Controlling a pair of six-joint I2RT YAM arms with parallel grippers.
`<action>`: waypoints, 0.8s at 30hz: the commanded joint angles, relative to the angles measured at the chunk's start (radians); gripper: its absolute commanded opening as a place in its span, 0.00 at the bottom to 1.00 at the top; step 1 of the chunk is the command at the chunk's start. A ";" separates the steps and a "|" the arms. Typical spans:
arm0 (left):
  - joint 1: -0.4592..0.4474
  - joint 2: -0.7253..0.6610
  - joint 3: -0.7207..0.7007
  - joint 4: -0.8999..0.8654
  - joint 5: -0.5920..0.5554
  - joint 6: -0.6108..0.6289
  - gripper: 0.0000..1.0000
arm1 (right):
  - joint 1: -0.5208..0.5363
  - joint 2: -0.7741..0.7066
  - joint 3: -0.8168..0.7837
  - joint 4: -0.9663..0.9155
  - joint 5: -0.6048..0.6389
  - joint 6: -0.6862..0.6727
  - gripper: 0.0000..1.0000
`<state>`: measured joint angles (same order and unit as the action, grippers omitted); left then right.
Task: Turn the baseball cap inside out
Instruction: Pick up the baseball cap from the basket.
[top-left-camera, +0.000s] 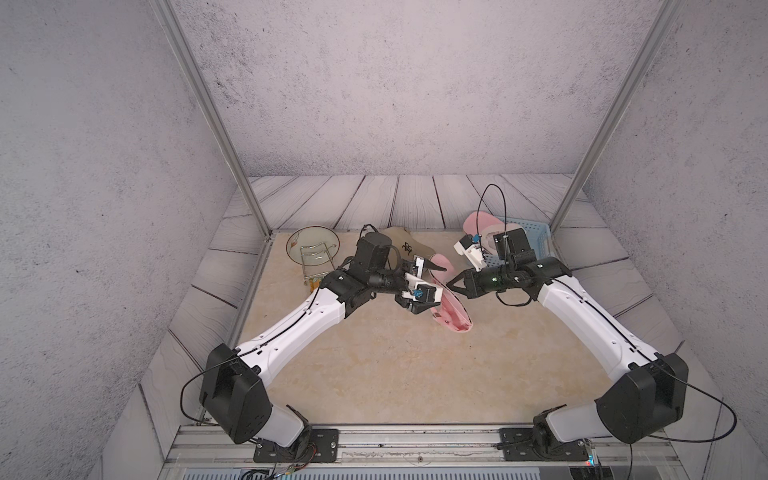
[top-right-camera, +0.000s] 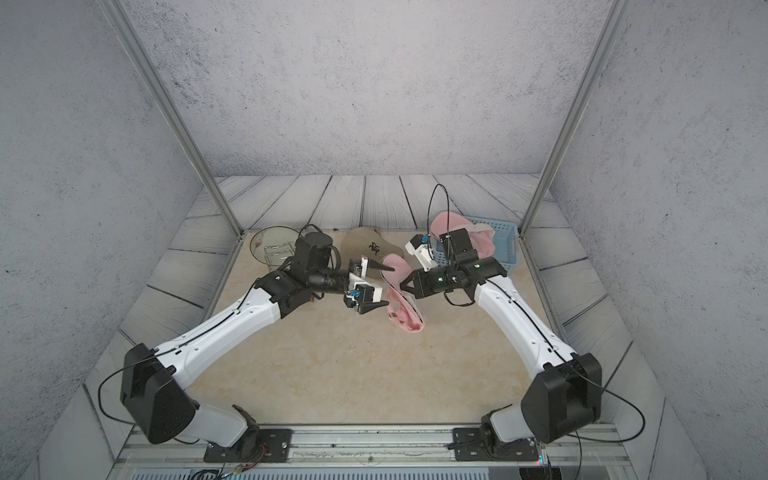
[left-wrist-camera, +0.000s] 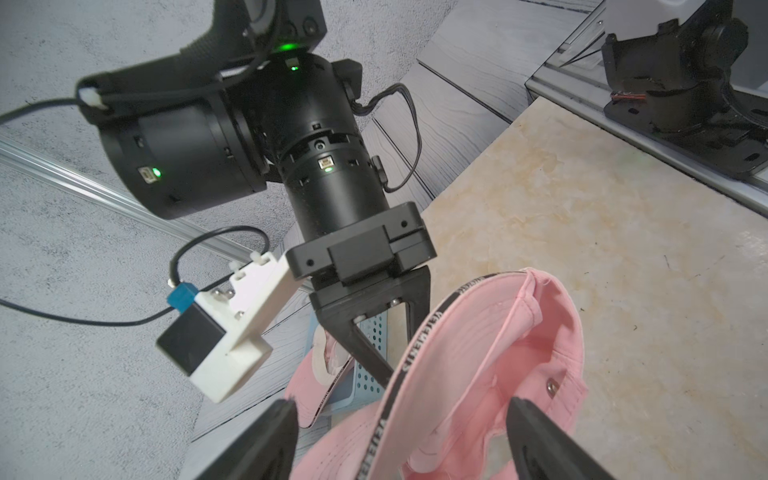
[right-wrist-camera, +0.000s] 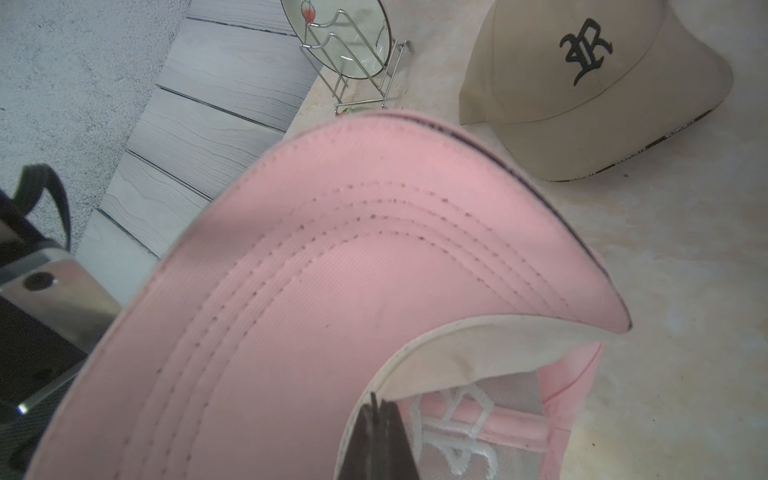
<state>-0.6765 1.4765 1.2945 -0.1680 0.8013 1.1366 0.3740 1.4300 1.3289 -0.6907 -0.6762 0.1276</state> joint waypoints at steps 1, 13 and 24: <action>-0.008 0.027 0.027 -0.027 -0.017 0.023 0.83 | 0.020 -0.045 0.009 -0.004 0.006 -0.013 0.00; -0.015 0.068 0.041 -0.175 -0.056 0.073 0.57 | 0.031 -0.049 0.024 -0.007 0.029 -0.004 0.00; -0.021 0.034 -0.075 -0.047 -0.079 -0.092 0.00 | 0.031 -0.057 0.018 0.043 -0.004 0.027 0.00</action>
<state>-0.6922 1.5345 1.2465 -0.2623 0.7265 1.1351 0.4023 1.4281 1.3293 -0.6853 -0.6563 0.1467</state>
